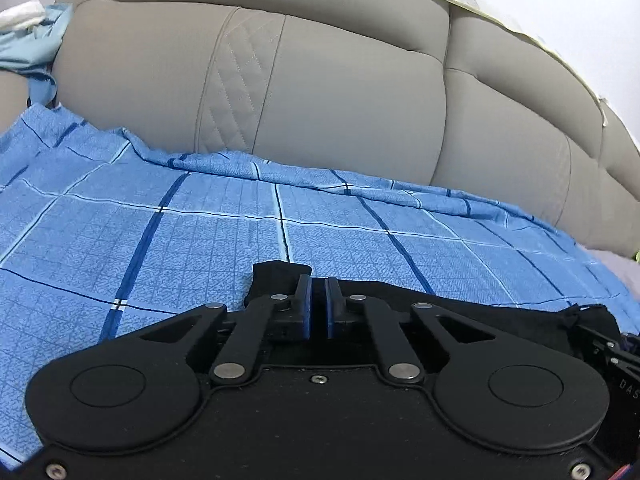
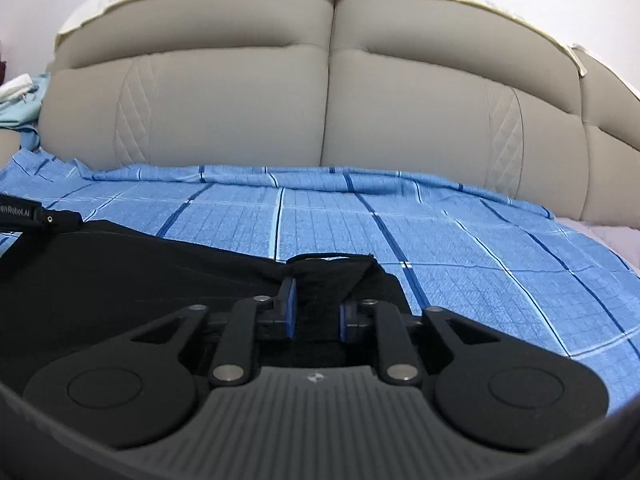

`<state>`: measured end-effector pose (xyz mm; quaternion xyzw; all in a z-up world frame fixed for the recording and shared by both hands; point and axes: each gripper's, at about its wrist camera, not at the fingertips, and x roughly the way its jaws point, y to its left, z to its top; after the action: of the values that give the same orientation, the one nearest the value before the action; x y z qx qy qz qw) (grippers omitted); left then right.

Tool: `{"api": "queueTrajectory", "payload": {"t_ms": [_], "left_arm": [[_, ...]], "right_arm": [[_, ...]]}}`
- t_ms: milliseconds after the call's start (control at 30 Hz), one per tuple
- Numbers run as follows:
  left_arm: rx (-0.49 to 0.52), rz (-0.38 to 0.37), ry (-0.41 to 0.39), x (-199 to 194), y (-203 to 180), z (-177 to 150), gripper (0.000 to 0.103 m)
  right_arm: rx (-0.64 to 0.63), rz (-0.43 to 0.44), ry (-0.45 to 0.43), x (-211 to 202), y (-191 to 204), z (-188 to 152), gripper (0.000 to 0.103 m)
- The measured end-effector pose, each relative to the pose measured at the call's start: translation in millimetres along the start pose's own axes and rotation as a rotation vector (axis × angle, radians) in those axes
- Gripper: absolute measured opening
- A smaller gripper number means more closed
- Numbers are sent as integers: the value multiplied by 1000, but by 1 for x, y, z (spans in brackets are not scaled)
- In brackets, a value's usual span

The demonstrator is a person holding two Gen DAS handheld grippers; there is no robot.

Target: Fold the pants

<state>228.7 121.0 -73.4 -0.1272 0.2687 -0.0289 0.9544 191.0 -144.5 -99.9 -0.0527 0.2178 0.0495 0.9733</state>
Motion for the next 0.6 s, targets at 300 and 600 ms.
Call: {"api": "queueTrajectory", "payload": {"t_ms": [300, 600], "left_arm": [[160, 48, 25, -28, -28, -3, 27], [212, 100, 103, -95, -37, -51, 35]], "right_arm": [[96, 67, -2, -19, -33, 1, 80], [79, 56, -5, -46, -31, -10, 103]]}}
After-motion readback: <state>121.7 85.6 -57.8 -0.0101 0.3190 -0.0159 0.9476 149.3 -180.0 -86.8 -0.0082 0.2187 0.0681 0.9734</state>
